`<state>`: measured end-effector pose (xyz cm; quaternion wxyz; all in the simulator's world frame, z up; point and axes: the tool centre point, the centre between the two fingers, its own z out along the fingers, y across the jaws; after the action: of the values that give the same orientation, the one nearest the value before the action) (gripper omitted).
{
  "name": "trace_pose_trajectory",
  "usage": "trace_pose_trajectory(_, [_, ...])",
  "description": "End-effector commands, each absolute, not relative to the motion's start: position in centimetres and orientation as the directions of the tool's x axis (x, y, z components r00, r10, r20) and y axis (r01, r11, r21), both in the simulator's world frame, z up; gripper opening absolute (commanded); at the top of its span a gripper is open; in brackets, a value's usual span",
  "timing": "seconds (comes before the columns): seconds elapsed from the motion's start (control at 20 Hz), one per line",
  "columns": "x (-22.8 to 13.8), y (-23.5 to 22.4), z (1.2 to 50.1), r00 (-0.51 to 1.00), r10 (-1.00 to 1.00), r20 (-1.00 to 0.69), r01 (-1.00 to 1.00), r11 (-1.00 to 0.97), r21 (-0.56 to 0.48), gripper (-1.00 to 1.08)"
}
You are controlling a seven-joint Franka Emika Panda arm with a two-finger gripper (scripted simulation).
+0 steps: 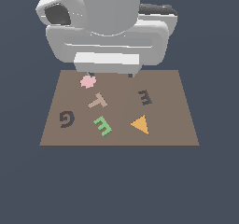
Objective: Insert a designated object into the corresponding slot on a board.
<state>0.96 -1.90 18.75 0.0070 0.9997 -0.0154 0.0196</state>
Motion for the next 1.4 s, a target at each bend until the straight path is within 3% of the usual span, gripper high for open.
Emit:
trace_pose_trajectory(0.0, [1.0,-1.9,18.7,0.999,-0.030,0.039,-0.031,-0.999,0.013,1.00])
trace_pose_trajectory(0.65, [2.1,-2.8,16.6,0.997,0.069,0.033,0.069,-0.998,0.012,1.00])
trace_pose_trajectory(1.35, [6.2,-4.9,9.5,0.921,0.390,0.013,0.390,-0.921,0.005,1.00])
